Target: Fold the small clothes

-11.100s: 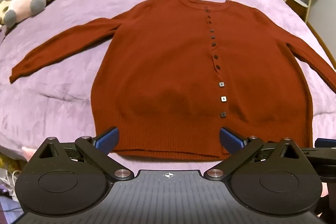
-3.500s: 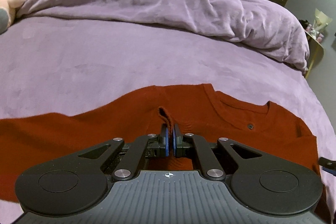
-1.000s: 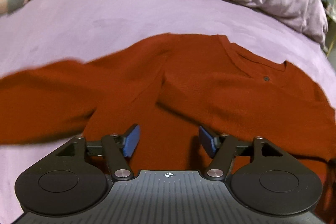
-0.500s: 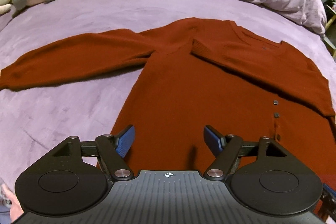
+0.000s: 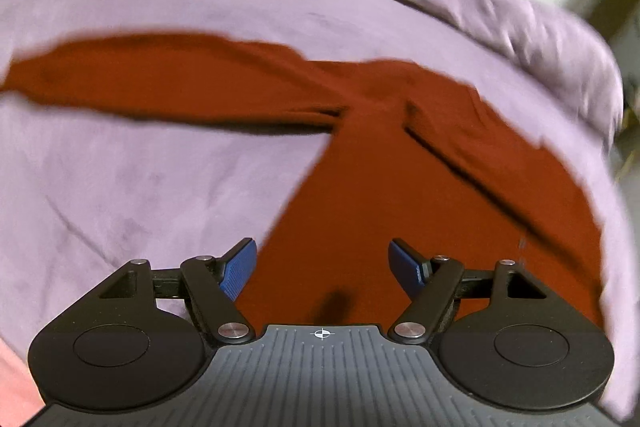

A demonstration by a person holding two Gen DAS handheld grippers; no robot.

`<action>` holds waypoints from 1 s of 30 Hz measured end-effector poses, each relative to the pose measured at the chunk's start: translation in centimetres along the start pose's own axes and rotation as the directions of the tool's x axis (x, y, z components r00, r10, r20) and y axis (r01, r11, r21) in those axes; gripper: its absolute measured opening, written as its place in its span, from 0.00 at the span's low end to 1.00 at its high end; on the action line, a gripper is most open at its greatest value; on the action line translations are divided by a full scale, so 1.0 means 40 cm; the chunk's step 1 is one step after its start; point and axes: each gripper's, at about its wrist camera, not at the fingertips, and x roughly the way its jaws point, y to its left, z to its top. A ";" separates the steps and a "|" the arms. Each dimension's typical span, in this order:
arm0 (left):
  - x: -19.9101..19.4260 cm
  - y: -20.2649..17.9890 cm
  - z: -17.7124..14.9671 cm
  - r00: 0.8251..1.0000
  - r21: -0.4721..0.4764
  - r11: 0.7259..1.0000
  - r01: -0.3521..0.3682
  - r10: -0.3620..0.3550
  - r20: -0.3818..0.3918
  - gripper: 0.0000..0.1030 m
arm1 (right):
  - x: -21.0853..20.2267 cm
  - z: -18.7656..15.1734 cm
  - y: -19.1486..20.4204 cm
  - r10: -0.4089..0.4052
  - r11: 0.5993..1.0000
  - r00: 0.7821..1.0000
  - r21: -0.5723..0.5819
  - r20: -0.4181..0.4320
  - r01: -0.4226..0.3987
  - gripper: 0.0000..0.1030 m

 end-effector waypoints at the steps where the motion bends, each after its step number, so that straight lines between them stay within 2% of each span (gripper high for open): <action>1: 0.004 0.042 0.008 1.000 -0.069 0.997 0.021 -0.021 0.006 0.76 | -0.013 0.002 0.020 -0.007 0.999 1.000 -0.039 0.023 0.008 0.34; 3: 0.008 0.131 0.025 0.999 -0.184 0.982 0.034 -0.027 0.040 0.75 | -0.028 0.004 0.049 0.032 0.997 0.998 -0.076 0.051 -0.028 0.35; 6: 0.009 0.228 0.053 0.995 -0.240 0.971 0.007 0.016 0.096 0.68 | -0.027 0.016 0.084 0.143 0.988 0.989 -0.066 0.037 -0.140 0.36; 8: 0.011 0.286 0.078 0.992 -0.265 0.964 0.014 0.020 0.124 0.67 | -0.013 0.017 0.101 0.228 0.974 0.974 -0.013 0.007 -0.228 0.36; 11: 0.023 0.387 0.112 0.986 -0.368 0.928 0.054 0.010 0.168 0.63 | 0.021 0.029 0.115 0.320 0.944 0.946 0.105 -0.048 -0.314 0.36; 12: 0.028 0.424 0.123 0.983 -0.417 0.905 0.083 -0.005 0.184 0.63 | 0.030 0.034 0.116 0.334 0.936 0.941 0.133 -0.059 -0.324 0.36; 13: 0.037 0.465 0.129 0.979 -0.469 0.875 0.120 -0.027 0.201 0.56 | 0.036 0.038 0.120 0.345 0.931 0.936 0.155 -0.068 -0.331 0.36; 15: 0.052 0.533 0.140 0.970 -0.564 0.805 0.185 -0.059 0.235 0.49 | 0.045 0.044 0.126 0.363 0.921 0.929 0.180 -0.076 -0.345 0.36; 17: 0.066 0.583 0.145 0.964 -0.628 0.747 0.219 -0.065 0.259 0.33 | 0.043 0.041 0.134 0.379 0.912 0.922 0.196 -0.076 -0.359 0.36; 18: 0.071 0.608 0.147 0.959 -0.653 0.720 0.234 -0.062 0.275 0.29 | 0.041 0.040 0.135 0.383 0.910 0.921 0.203 -0.078 -0.361 0.36; 20: 0.084 0.635 0.149 0.954 -0.683 0.685 0.253 -0.061 0.293 0.13 | 0.046 0.042 0.141 0.377 0.911 0.922 0.213 -0.087 -0.352 0.36; 23: 0.100 0.676 0.150 0.946 -0.711 0.644 0.281 -0.061 0.319 0.10 | 0.057 0.046 0.150 0.359 0.918 0.929 0.213 -0.093 -0.334 0.36; 26: 0.109 0.703 0.144 0.931 -0.745 0.578 0.332 -0.077 0.355 0.09 | 0.058 0.049 0.158 0.341 0.924 0.936 0.211 -0.084 -0.318 0.36; 27: 0.109 0.702 0.144 0.929 -0.750 0.568 0.339 -0.077 0.362 0.09 | 0.056 0.049 0.163 0.333 0.928 0.939 0.202 -0.080 -0.312 0.36; 28: 0.108 0.700 0.146 0.928 -0.749 0.568 0.341 -0.076 0.365 0.09 | 0.055 0.052 0.168 0.328 0.932 0.941 0.187 -0.079 -0.309 0.37; 29: 0.103 0.696 0.150 0.927 -0.736 0.586 0.339 -0.075 0.367 0.09 | 0.055 0.055 0.172 0.324 0.935 0.943 0.178 -0.078 -0.307 0.37; 30: 0.095 0.685 0.160 0.930 -0.714 0.622 0.321 -0.064 0.363 0.09 | 0.055 0.057 0.174 0.320 0.937 0.944 0.172 -0.075 -0.304 0.36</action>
